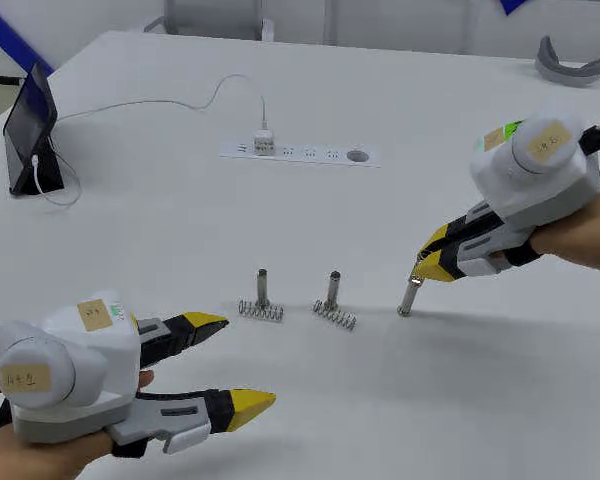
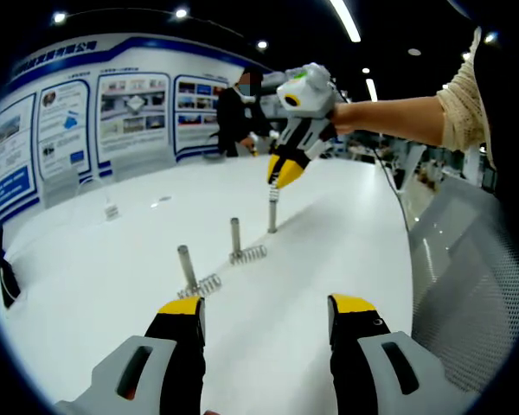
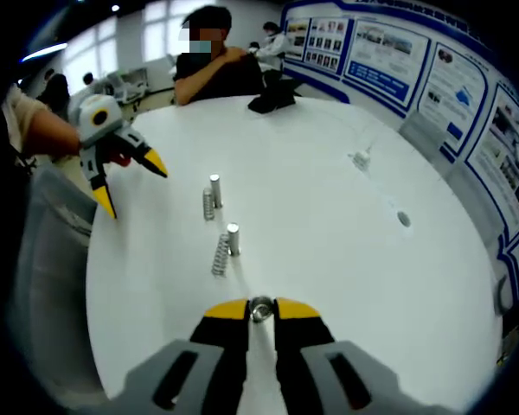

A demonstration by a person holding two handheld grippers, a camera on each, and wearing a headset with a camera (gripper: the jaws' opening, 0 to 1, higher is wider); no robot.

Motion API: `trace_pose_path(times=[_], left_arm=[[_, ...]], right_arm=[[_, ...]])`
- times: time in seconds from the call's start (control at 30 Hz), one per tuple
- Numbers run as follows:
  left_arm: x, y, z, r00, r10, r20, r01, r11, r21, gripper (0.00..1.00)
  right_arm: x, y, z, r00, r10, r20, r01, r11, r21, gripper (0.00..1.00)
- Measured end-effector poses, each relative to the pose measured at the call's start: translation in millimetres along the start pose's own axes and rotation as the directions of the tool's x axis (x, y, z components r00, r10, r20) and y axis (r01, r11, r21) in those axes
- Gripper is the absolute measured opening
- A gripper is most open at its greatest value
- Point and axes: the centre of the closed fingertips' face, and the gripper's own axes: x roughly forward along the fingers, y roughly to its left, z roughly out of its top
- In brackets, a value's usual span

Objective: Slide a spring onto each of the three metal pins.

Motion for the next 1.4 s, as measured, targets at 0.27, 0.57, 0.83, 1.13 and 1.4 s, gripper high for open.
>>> trace_pose_path(times=[0.27, 0.57, 0.83, 1.13, 1.4], left_arm=[[1.5, -2.0, -0.1, 1.0000, -0.004, 0.000, 0.004, 1.000, -0.002, 0.58], [0.4, -1.3, -3.1, 1.0000, -0.001, -0.004, 0.001, 1.000, -0.008, 0.58], [0.8, -1.0, -3.3, 1.0000, 0.000, -0.003, 0.000, 1.000, -0.009, 0.58], [-0.5, -0.9, -4.3, 1.0000, 0.005, -0.005, -0.005, 1.000, -0.011, 0.58], [-2.2, 0.6, -5.5, 0.9999, 0.010, -0.004, -0.010, 1.000, -0.016, 0.58]], right_arm=[[7.3, 0.0, -5.5, 0.9999, 0.007, -0.010, -0.007, 1.000, 0.011, 0.12], [18.0, 2.0, -13.5, 0.9999, 0.011, -0.012, -0.011, 0.999, 0.032, 0.12], [28.8, 3.0, -21.0, 0.9998, 0.012, -0.016, -0.011, 0.998, 0.056, 0.12], [36.9, 5.7, -26.2, 0.9995, 0.017, -0.025, -0.016, 0.997, 0.071, 0.12], [41.6, 6.7, -29.0, 0.9995, 0.019, -0.025, -0.017, 0.996, 0.090, 0.12]])
